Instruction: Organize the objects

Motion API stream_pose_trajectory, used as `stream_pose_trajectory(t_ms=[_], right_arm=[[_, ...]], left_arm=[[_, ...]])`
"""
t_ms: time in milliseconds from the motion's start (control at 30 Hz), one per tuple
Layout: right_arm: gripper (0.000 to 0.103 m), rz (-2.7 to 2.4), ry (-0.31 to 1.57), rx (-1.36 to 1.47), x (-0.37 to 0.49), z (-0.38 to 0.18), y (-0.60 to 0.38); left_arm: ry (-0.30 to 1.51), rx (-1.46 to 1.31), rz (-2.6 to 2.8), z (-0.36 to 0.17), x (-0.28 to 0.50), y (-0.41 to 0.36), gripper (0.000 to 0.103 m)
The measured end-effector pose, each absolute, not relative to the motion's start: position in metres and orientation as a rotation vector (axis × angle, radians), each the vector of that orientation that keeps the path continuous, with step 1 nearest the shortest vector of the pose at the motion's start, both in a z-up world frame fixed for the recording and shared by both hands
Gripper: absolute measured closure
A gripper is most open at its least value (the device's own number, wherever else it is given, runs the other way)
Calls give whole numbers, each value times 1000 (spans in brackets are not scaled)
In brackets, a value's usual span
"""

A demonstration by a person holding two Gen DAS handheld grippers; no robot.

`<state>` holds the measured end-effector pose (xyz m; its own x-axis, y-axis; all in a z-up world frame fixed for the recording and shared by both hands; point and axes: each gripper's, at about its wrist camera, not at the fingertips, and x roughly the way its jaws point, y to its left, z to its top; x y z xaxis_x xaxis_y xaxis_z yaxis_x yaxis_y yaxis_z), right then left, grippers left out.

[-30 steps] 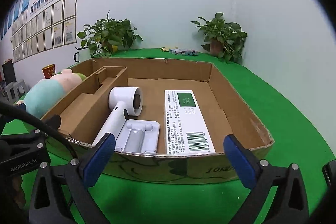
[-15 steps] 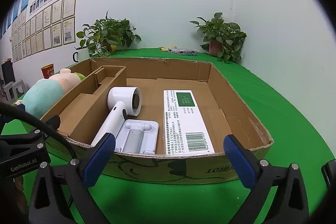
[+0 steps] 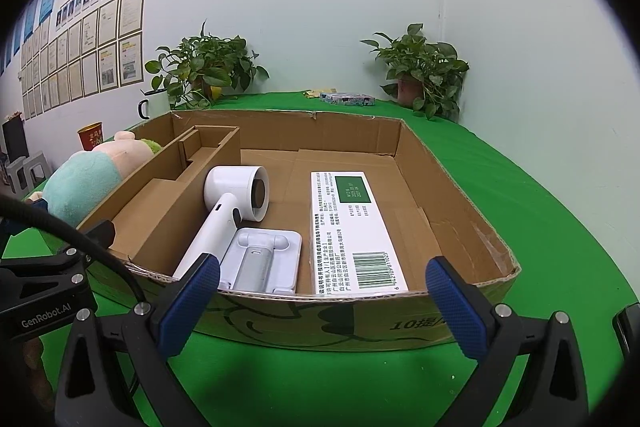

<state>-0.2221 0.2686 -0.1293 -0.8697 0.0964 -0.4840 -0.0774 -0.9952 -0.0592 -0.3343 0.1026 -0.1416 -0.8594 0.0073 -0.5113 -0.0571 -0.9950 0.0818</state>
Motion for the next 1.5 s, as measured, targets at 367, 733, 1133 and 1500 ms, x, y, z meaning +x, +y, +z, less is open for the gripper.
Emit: stream_pose_trajectory(t_ms=[367, 733, 1133, 1500], right_arm=[[1, 2953, -58, -768, -222, -129, 269], [1, 2953, -59, -768, -222, -129, 268], [1, 2952, -58, -768, -222, -129, 268], [1, 2952, -58, -768, -222, -129, 268]], left_arm=[[154, -824, 2995, -142, -335, 102, 0], [152, -824, 2994, -142, -335, 101, 0], [151, -824, 2994, -142, -335, 102, 0], [171, -820, 3003, -143, -335, 103, 0]])
